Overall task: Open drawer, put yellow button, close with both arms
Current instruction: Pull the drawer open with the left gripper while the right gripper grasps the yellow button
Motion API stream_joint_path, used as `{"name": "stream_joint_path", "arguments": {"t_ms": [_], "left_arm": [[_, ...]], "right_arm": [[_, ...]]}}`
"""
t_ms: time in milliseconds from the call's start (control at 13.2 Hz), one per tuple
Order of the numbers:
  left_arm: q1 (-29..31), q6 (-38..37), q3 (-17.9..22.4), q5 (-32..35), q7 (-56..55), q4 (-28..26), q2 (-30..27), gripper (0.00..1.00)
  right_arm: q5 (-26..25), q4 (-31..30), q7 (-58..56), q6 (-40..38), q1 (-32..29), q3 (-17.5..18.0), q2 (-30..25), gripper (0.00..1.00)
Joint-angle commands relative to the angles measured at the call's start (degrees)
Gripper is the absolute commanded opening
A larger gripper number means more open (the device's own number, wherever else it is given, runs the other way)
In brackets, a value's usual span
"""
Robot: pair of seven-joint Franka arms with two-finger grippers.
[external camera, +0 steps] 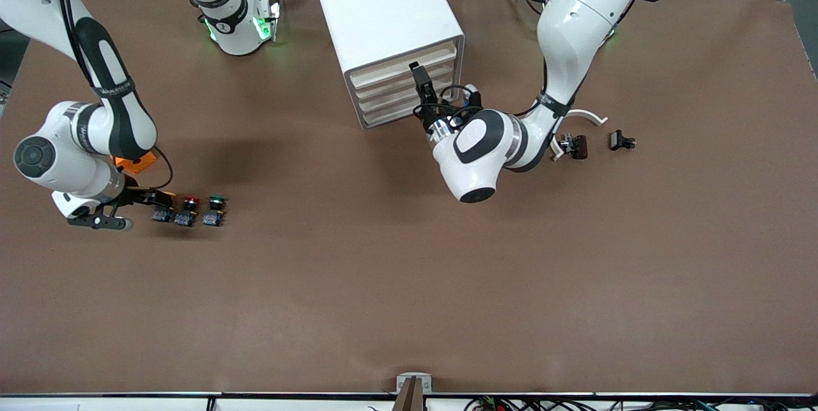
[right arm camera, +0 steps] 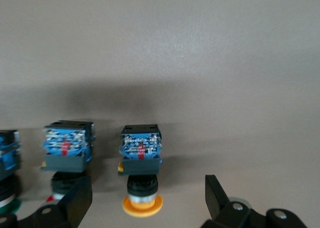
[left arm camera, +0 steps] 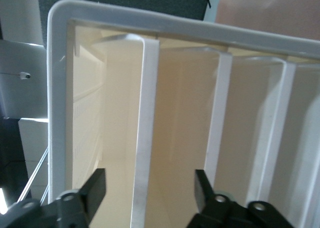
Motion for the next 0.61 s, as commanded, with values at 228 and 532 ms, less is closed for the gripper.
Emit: {"name": "stream_joint_path", "arguments": {"t_ms": [228, 532], "left_arm": [[-2.06, -1.34, 0.30, -1.92, -2.76, 1.04, 1.45, 0.41], [-1.98, -1.34, 0.48, -1.84, -2.86, 1.21, 1.37, 0.04]], "right_arm": [[-0.13, 1.96, 0.37, 3.25, -1.26, 1.03, 4.32, 1.00], [-0.13, 3.54, 0.54, 2.99, -1.35, 1.11, 5.29, 0.56]]}}
